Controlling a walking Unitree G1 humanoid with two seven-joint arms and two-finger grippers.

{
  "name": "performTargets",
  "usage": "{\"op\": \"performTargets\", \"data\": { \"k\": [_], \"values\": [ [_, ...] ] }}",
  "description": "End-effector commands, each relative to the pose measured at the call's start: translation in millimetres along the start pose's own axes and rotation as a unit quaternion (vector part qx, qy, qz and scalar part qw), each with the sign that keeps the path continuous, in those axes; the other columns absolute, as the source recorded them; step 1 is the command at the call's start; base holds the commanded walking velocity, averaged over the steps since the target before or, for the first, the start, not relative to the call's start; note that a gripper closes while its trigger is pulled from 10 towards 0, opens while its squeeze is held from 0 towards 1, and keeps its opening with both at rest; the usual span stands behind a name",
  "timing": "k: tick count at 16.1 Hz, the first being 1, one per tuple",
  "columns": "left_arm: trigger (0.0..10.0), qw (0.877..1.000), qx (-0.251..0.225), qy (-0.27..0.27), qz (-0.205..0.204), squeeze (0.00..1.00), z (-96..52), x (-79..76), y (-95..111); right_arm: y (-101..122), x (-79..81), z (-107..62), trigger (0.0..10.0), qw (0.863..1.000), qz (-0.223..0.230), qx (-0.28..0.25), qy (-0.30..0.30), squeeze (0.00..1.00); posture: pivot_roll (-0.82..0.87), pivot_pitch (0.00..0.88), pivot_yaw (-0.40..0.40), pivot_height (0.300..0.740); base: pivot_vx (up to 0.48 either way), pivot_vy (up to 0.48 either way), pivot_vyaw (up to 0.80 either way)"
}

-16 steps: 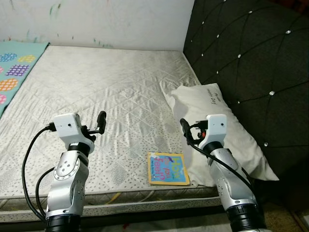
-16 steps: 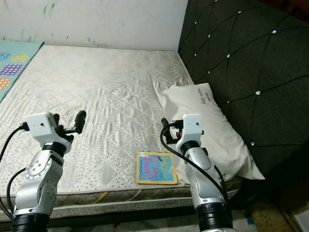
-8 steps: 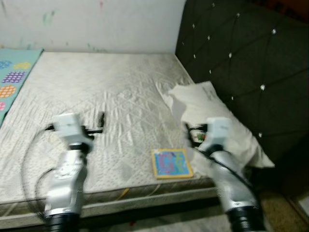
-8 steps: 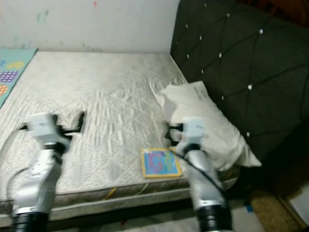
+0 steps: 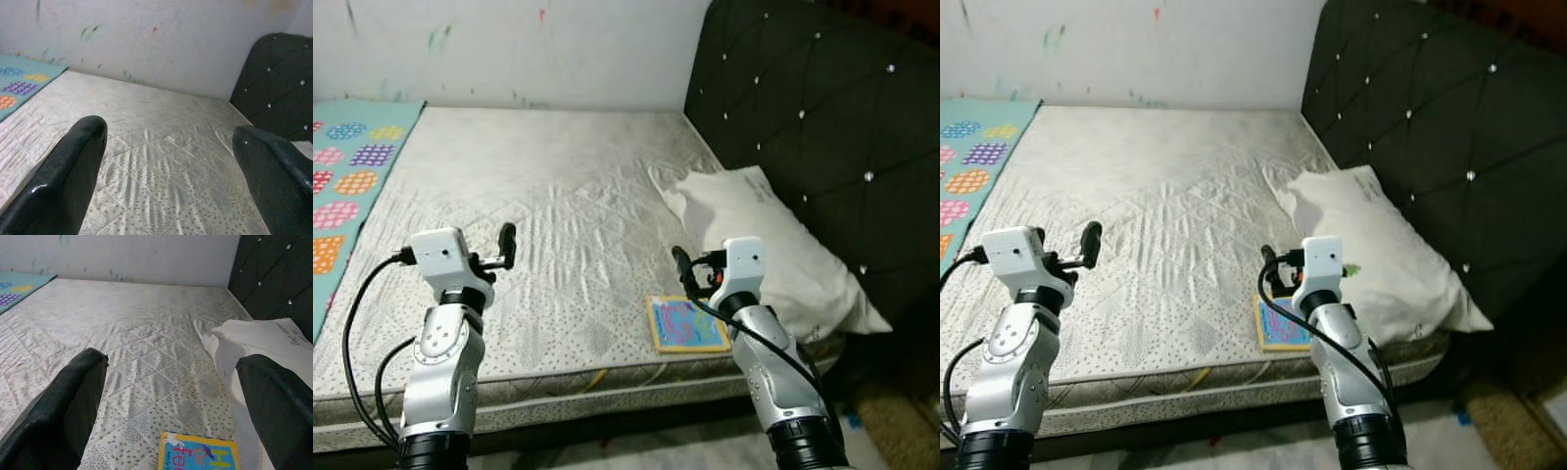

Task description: Clean up the room

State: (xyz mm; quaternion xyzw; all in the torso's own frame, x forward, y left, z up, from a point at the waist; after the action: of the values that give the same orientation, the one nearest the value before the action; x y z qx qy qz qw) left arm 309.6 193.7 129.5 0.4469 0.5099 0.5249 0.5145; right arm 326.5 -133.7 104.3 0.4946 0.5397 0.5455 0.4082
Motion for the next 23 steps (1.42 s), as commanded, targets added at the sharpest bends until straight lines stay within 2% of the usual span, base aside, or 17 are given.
{"op": "performTargets", "data": {
  "k": [1, 6, 7, 9, 13, 17, 23],
  "values": [
    [10.0, 1.0, -0.003, 0.006, 0.023, 0.0, 2.2, -0.6, 1.1, -0.2, -3.9, 0.4, 10.0, 1.0, 0.0, 0.001, -0.01, 0.0, -0.07, 0.0, -0.039, 0.74, 0.0, 0.0, 0.0],
    [10.0, 1.0, 0.002, 0.003, 0.014, 0.0, 0.4, -2.1, 1.5, -0.5, -2.8, 0.9, 10.0, 1.0, -0.003, -0.001, -0.009, 0.0, -0.07, 0.0, -0.037, 0.74, 0.0, 0.0, 0.0],
    [10.0, 1.0, 0.0, -0.02, -0.003, 0.0, -0.5, -3.3, 0.5, -0.4, -2.9, 0.9, 10.0, 1.0, -0.003, -0.001, -0.009, 0.0, -0.07, 0.0, -0.037, 0.74, 0.0, 0.0, 0.0],
    [10.0, 1.0, 0.001, -0.017, -0.016, 0.0, -1.7, -0.5, -2.0, 0.0, -2.8, 1.2, 10.0, 1.0, -0.004, -0.003, -0.009, 0.0, -0.07, 0.0, -0.037, 0.74, 0.0, 0.0, 0.0],
    [10.0, 1.0, -0.003, -0.028, -0.013, 0.0, -2.9, -2.9, -1.1, -0.6, -1.1, 2.7, 10.0, 1.0, -0.005, -0.003, -0.007, 0.0, -0.06, 0.0, -0.037, 0.74, 0.0, 0.0, 0.0],
    [10.0, 0.999, 0.002, -0.027, -0.018, 0.0, -4.4, -1.5, -3.3, -2.4, 2.1, 1.4, 10.0, 1.0, -0.003, -0.002, -0.005, 0.0, -0.07, 0.0, -0.036, 0.74, 0.242, 0.0, 0.0],
    [10.0, 0.999, 0.005, -0.027, -0.018, 0.0, -1.8, -2.6, -4.6, -1.4, -2.9, 1.0, 10.0, 1.0, -0.008, -0.004, -0.012, 0.0, -0.07, 0.0, -0.037, 0.74, 0.2, 0.0, 0.0]
  ]
}}
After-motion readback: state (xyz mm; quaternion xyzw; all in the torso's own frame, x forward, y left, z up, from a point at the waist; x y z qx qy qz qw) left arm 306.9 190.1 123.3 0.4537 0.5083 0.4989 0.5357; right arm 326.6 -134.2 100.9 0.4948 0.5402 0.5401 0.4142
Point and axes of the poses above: a point about 5 cm out from each wrist's last joint towards the gripper, its own z axis pointing out of the wrist towards the gripper, its own y axis along the axis of the wrist's last joint, x = y × z, the point moved 1 cm from there along z, pointing out of the wrist towards the gripper, and after that the axes turned 4 degrees about z, right-handed, at the moved point
